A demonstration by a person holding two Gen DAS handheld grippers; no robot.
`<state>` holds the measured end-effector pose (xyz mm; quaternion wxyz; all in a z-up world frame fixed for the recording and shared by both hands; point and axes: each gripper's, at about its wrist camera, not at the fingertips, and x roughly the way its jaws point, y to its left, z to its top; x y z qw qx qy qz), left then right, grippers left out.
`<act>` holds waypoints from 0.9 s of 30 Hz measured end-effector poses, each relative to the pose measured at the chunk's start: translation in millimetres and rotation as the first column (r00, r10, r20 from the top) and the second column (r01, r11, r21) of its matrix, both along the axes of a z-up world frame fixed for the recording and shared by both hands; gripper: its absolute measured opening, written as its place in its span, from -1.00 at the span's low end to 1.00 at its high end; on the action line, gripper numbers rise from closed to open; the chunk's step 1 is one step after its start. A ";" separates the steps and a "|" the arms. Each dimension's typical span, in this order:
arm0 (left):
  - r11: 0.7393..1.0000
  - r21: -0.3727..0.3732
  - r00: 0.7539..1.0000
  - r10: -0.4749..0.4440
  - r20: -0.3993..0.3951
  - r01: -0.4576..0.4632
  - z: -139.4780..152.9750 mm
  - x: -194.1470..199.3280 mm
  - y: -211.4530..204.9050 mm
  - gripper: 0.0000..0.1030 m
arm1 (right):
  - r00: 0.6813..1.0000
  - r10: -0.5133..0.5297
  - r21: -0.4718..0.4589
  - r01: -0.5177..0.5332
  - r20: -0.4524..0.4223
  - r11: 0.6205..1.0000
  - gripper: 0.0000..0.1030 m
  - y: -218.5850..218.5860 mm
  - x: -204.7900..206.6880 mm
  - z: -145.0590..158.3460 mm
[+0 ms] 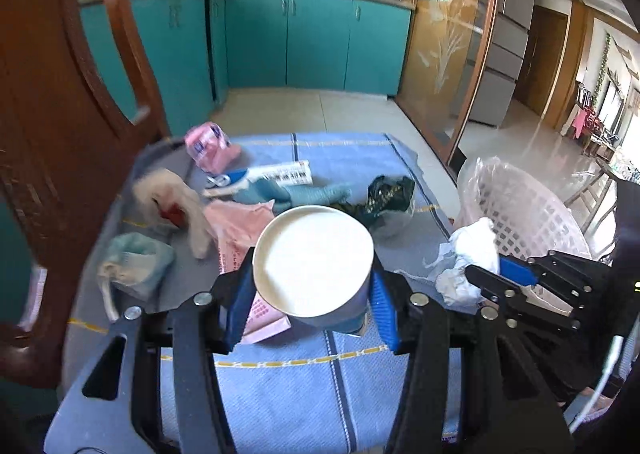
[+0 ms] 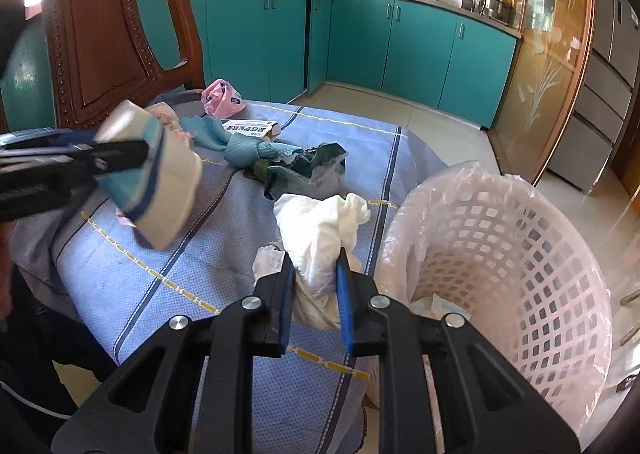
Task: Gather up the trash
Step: 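Grasp the paper cup with the left tool while the right tool holds the tissue, then move both tools over the basket and release the cup and tissue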
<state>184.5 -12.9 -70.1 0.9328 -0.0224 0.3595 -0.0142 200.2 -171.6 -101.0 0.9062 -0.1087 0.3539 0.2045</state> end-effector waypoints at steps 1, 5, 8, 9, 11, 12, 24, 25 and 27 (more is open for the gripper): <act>1.000 0.000 1.000 0.003 0.012 -0.003 3.8 -5.1 0.9 0.02 | 1.000 0.004 -0.007 -0.004 0.006 1.000 -0.61 2.2 -1.9 0.2; 1.000 -0.016 0.999 0.006 0.041 -0.005 14.4 -19.7 4.3 0.02 | 0.999 0.021 -0.036 -0.020 0.037 0.999 -0.61 9.7 -10.6 0.4; 0.999 -0.043 0.996 0.003 0.084 0.001 23.4 -29.3 8.8 0.02 | 0.998 0.022 -0.046 -0.019 0.054 0.999 -0.61 11.2 -13.6 1.0; 0.998 -0.062 0.995 0.004 0.105 0.002 26.9 -33.6 11.9 0.02 | 0.998 0.020 -0.044 -0.017 0.058 0.999 -0.61 11.6 -14.1 1.6; 0.997 -0.073 0.992 0.014 0.126 -0.004 31.7 -38.3 14.6 0.02 | 0.998 0.017 -0.033 -0.015 0.067 0.999 -0.61 10.6 -15.2 3.6; 0.997 -0.070 0.991 0.017 0.134 -0.008 34.0 -40.1 15.4 0.02 | 0.997 0.016 -0.029 -0.014 0.070 0.999 -0.61 10.3 -15.8 4.6; 0.999 -0.036 0.985 0.044 0.166 -0.039 43.6 -50.4 16.2 0.02 | 0.996 0.028 -0.038 -0.025 0.082 0.999 -0.61 15.0 -20.3 6.0; 0.999 -0.034 0.985 0.045 0.167 -0.040 43.6 -50.6 16.1 0.02 | 0.996 0.027 -0.038 -0.024 0.082 0.999 -0.61 14.9 -20.2 6.3; 0.999 -0.030 0.984 0.046 0.171 -0.042 43.9 -50.9 15.6 0.02 | 0.996 0.025 -0.038 -0.022 0.085 0.999 -0.61 15.1 -19.9 6.4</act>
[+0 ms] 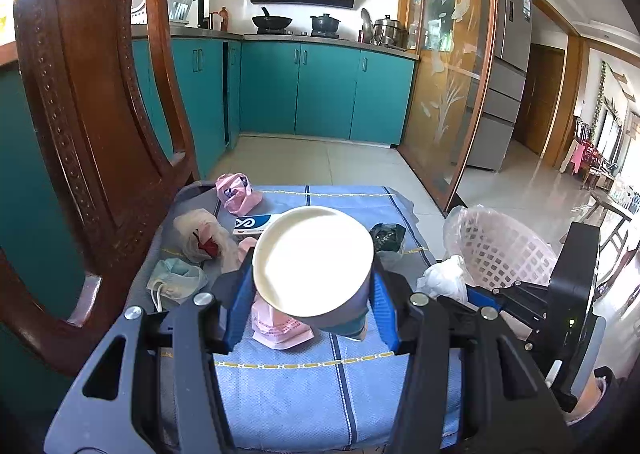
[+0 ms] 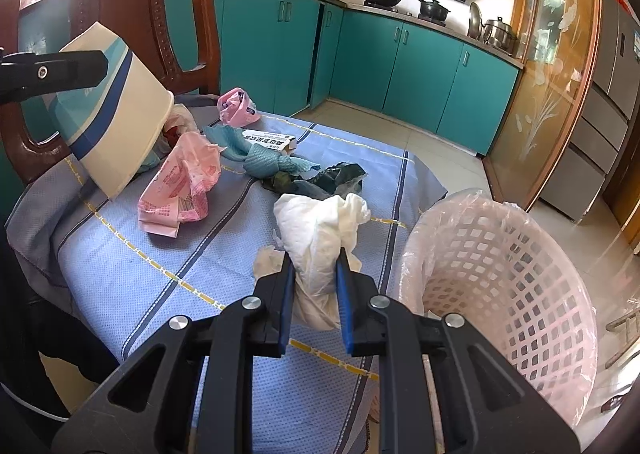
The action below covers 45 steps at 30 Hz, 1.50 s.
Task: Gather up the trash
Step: 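Move both tools over the basket and release the cup and tissue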
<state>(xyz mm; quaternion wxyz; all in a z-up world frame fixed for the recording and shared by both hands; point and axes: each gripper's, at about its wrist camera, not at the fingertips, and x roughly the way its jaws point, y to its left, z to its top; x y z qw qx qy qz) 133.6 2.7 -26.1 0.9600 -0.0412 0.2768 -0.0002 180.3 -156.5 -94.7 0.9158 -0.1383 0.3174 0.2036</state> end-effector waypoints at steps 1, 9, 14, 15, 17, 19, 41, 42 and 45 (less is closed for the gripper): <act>1.000 0.002 1.000 0.001 0.002 -0.001 0.1 -0.5 0.0 0.02 | 1.000 0.000 0.001 0.000 0.000 1.000 -0.61 -0.1 -0.1 0.2; 0.999 0.029 0.999 0.028 0.031 -0.029 3.5 -4.0 2.3 0.02 | 1.000 0.011 -0.001 -0.011 0.009 1.000 -0.61 2.0 -2.1 1.5; 0.999 0.037 0.999 0.035 0.029 -0.036 2.0 -3.3 4.3 0.02 | 0.999 0.029 -0.002 -0.029 0.018 1.000 -0.61 5.9 -5.2 2.4; 0.999 0.037 0.999 0.036 0.025 -0.037 1.1 -2.8 4.6 0.02 | 0.999 0.031 -0.004 -0.031 0.019 0.999 -0.61 6.8 -5.7 2.2; 0.999 0.034 0.999 0.036 0.017 -0.037 -0.5 -1.4 5.5 0.02 | 0.999 0.037 -0.013 -0.036 0.019 0.999 -0.61 9.3 -6.1 1.1; 0.999 0.036 0.999 0.037 0.005 -0.037 -2.8 0.3 6.3 0.02 | 0.999 0.040 -0.020 -0.040 0.020 0.999 -0.61 10.5 -6.9 0.2; 0.988 -0.114 0.994 -0.100 0.046 0.105 18.0 20.8 -2.2 0.02 | 0.941 -0.244 0.191 0.201 0.235 0.961 -0.61 -65.8 -20.7 48.0; 0.983 -0.131 0.991 -0.124 0.057 0.130 22.7 23.7 -6.9 0.02 | 0.930 -0.276 0.193 0.233 0.244 0.953 -0.61 -74.7 -21.6 49.5; 0.965 -0.167 0.978 -0.193 0.076 0.204 33.9 33.3 -26.8 0.02 | 0.905 -0.352 0.206 0.307 0.239 0.929 -0.61 -100.4 -22.3 49.4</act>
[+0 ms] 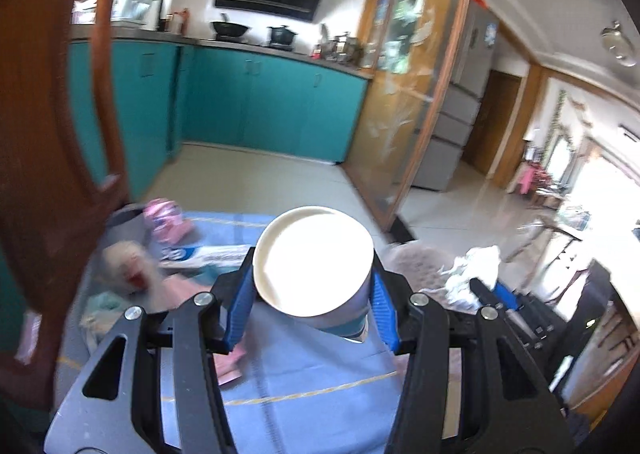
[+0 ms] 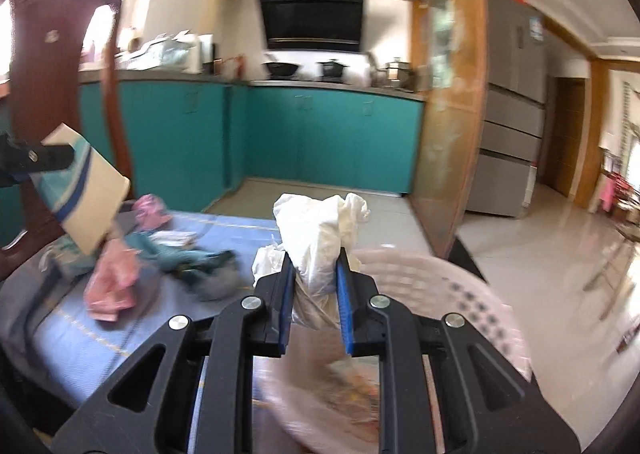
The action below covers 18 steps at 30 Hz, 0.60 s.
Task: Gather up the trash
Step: 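Move both tools over the basket and release the cup and tissue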
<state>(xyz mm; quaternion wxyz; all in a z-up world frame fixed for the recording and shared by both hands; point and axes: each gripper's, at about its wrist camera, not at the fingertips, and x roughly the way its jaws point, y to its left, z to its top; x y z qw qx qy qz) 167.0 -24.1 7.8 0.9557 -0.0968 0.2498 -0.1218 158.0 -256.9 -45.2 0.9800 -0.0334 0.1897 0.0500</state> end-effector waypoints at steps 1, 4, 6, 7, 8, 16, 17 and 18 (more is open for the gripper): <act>1.000 -0.002 1.000 -0.021 0.003 0.021 1.6 3.3 -7.2 0.02 | 1.000 -0.023 0.007 0.023 -0.005 1.000 -0.61 -8.1 1.0 -0.5; 0.995 0.005 0.995 -0.098 -0.001 0.098 1.5 19.4 -39.5 0.02 | 0.995 -0.095 0.021 0.096 -0.039 0.995 -0.61 -31.4 2.8 -5.4; 0.990 0.022 0.990 -0.138 -0.034 0.139 -4.9 36.7 -66.6 0.02 | 0.989 -0.124 0.024 0.126 -0.080 0.992 -0.61 -41.4 4.8 -11.8; 0.988 0.035 0.988 -0.147 -0.054 0.149 -8.3 43.8 -77.8 0.02 | 0.986 -0.133 0.023 0.136 -0.104 0.990 -0.61 -44.9 7.2 -15.7; 0.986 0.043 0.985 -0.158 -0.075 0.161 -13.1 52.5 -92.1 0.02 | 0.981 -0.141 0.015 0.144 -0.131 0.989 -0.61 -47.3 9.9 -20.7; 0.960 0.071 0.955 -0.260 -0.143 0.272 -44.0 89.4 -159.1 0.61 | 0.953 -0.164 -0.005 0.168 -0.253 0.986 -0.04 -56.8 23.7 -42.5; 0.963 0.075 0.959 -0.247 -0.138 0.259 -44.8 89.5 -157.7 0.62 | 0.953 -0.164 0.001 0.170 -0.253 0.985 0.12 -57.5 23.6 -42.1; 0.964 0.080 0.961 -0.240 -0.135 0.252 -45.0 89.2 -154.6 0.63 | 0.954 -0.163 0.003 0.169 -0.251 0.986 0.12 -57.6 23.7 -41.9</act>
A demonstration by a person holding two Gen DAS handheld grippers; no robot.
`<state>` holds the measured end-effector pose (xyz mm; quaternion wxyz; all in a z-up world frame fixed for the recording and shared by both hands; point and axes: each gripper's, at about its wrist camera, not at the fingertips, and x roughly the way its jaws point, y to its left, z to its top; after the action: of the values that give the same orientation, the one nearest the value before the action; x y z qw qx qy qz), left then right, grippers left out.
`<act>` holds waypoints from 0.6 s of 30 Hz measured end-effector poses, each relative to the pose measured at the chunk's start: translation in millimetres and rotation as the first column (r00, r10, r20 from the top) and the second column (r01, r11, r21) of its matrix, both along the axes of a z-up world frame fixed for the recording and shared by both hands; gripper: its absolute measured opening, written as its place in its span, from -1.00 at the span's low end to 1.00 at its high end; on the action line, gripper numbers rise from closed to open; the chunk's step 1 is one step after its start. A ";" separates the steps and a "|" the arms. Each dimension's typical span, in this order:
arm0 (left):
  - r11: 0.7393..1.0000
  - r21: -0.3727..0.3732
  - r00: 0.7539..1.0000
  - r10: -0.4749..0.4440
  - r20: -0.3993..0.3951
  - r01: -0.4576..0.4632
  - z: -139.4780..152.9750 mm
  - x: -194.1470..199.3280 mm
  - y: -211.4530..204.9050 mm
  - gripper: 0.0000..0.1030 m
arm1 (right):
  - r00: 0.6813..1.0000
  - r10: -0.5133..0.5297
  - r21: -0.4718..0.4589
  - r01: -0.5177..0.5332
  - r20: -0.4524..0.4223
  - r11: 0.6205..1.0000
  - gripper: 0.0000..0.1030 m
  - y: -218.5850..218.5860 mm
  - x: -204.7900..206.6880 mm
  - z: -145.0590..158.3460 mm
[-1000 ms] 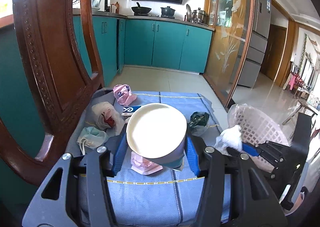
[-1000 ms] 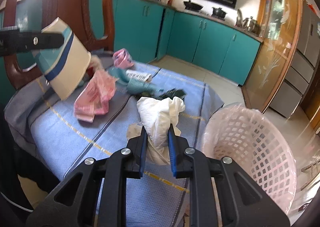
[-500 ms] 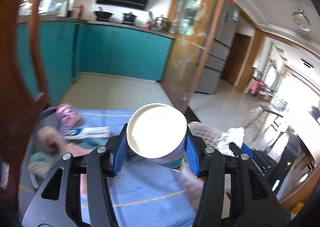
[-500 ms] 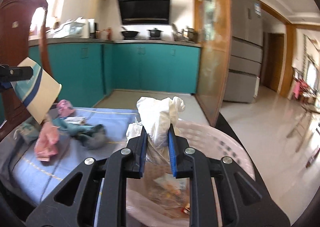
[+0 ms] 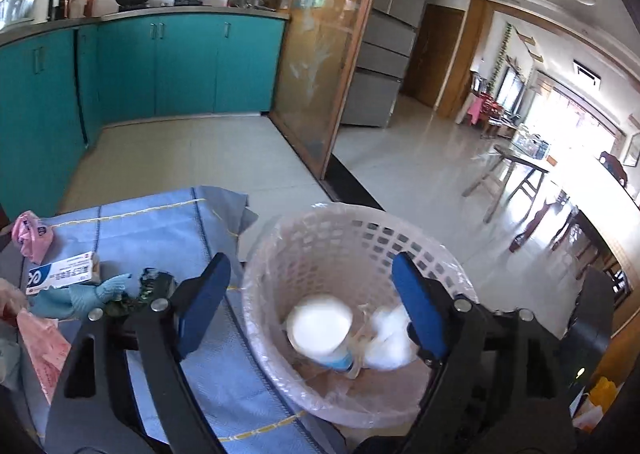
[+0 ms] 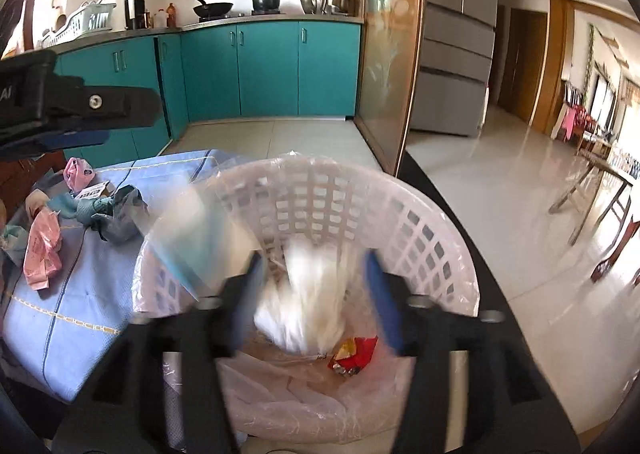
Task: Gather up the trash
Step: 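Move both tools over the basket and release the cup and tissue, then grasp the dark green bag with the right tool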
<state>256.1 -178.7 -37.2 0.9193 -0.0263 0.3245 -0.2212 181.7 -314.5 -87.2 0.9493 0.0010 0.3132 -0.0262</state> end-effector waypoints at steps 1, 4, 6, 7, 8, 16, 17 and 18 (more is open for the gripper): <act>1.000 0.006 1.000 0.011 0.004 -0.011 0.1 -1.2 4.1 0.63 | 1.000 0.002 0.002 -0.002 0.003 1.000 0.12 0.4 -0.4 0.4; 0.992 0.050 0.993 0.111 0.035 -0.113 0.7 -9.3 38.0 0.66 | 1.000 0.018 -0.007 -0.018 0.005 1.000 0.13 6.3 0.0 0.7; 0.974 0.076 0.976 0.211 0.057 -0.215 0.0 -16.9 69.8 0.67 | 0.999 0.034 -0.019 -0.034 0.013 0.999 0.14 9.9 -2.1 1.4; 0.964 0.083 0.967 0.248 0.063 -0.253 -1.2 -20.8 81.9 0.68 | 0.999 0.045 -0.023 -0.044 0.018 0.999 0.14 13.7 -2.7 2.1; 0.947 0.094 0.951 0.302 0.071 -0.308 -4.3 -26.6 99.1 0.69 | 0.998 0.058 -0.025 -0.057 0.024 0.998 0.14 18.2 -3.7 3.0; 0.868 0.243 0.898 0.440 0.033 -0.434 -38.8 -42.6 194.2 0.71 | 0.963 0.265 -0.040 -0.263 0.045 0.964 0.23 81.2 12.3 9.3; 0.869 0.281 0.909 0.416 0.031 -0.408 -40.9 -38.9 198.4 0.71 | 0.951 0.306 -0.047 -0.304 0.036 0.952 0.23 94.5 19.7 11.3; 0.879 0.304 0.926 0.377 0.025 -0.367 -41.6 -34.4 201.8 0.71 | 0.941 0.338 -0.049 -0.337 0.029 0.940 0.23 106.1 27.0 13.6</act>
<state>221.7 23.1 -78.9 0.9318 0.0494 0.3594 0.0123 208.7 -208.4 -73.6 0.9452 -0.0727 0.2907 0.1300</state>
